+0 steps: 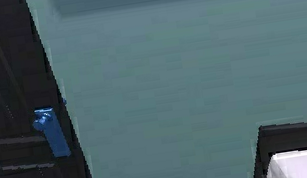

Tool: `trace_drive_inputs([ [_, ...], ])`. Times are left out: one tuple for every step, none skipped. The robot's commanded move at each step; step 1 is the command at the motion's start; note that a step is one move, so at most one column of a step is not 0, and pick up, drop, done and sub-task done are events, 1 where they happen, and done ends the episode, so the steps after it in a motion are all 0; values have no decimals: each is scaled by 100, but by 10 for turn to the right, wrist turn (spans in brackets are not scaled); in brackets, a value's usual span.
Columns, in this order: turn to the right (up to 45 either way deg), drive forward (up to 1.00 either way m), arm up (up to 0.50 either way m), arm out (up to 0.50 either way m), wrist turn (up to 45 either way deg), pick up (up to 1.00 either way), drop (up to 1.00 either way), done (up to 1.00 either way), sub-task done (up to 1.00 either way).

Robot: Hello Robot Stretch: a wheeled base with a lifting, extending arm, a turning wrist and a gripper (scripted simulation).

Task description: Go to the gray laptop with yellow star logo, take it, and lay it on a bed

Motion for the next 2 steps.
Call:
trace_drive_inputs([
  [0,0,0,0,450,0,0,0,0],
  [0,0,0,0,450,0,0,0,0],
])
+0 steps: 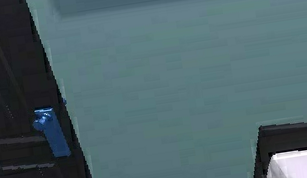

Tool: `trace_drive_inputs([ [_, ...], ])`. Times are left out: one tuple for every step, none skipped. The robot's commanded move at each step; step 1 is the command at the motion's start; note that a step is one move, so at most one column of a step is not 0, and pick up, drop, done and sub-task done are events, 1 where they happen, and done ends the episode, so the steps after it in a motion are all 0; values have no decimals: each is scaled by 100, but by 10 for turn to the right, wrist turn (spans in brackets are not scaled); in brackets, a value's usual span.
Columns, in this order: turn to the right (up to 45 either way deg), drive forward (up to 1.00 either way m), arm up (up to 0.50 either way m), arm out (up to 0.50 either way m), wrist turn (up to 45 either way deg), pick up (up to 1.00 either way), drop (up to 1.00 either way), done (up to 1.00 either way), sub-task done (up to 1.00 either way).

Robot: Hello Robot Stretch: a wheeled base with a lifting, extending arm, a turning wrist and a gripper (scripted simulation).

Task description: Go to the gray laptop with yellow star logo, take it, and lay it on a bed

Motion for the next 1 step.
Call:
trace_drive_inputs([
  [0,0,0,0,450,0,0,0,0],
])
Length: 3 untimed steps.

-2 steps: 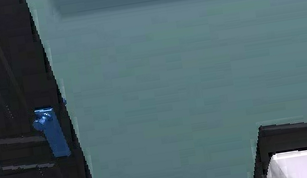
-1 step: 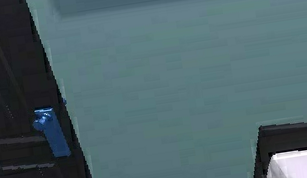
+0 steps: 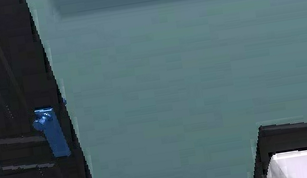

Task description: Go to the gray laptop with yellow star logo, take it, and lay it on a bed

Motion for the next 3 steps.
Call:
trace_drive_inputs([
  [0,0,-22,0,0,0,0,0,0],
  [0,0,-32,0,0,0,0,0,0],
  [0,0,0,0,0,0,100,0,0],
])
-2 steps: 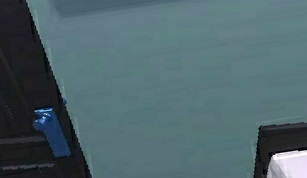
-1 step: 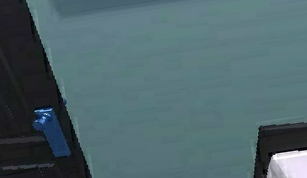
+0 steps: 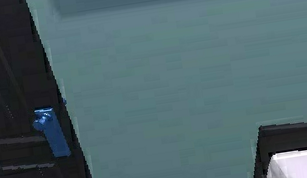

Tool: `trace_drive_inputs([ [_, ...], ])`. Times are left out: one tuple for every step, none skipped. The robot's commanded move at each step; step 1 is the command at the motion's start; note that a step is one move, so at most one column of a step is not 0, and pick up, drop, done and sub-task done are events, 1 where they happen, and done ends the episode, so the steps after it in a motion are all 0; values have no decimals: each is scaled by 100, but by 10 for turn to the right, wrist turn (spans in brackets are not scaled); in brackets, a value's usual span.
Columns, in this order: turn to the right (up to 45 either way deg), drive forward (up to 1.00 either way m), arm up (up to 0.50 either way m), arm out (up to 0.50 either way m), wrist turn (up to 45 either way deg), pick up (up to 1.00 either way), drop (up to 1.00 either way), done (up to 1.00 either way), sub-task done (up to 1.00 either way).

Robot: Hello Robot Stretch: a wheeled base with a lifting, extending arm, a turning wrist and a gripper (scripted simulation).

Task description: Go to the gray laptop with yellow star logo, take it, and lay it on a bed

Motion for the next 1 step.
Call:
trace_drive_inputs([
  [0,0,10,0,0,0,0,0,0],
])
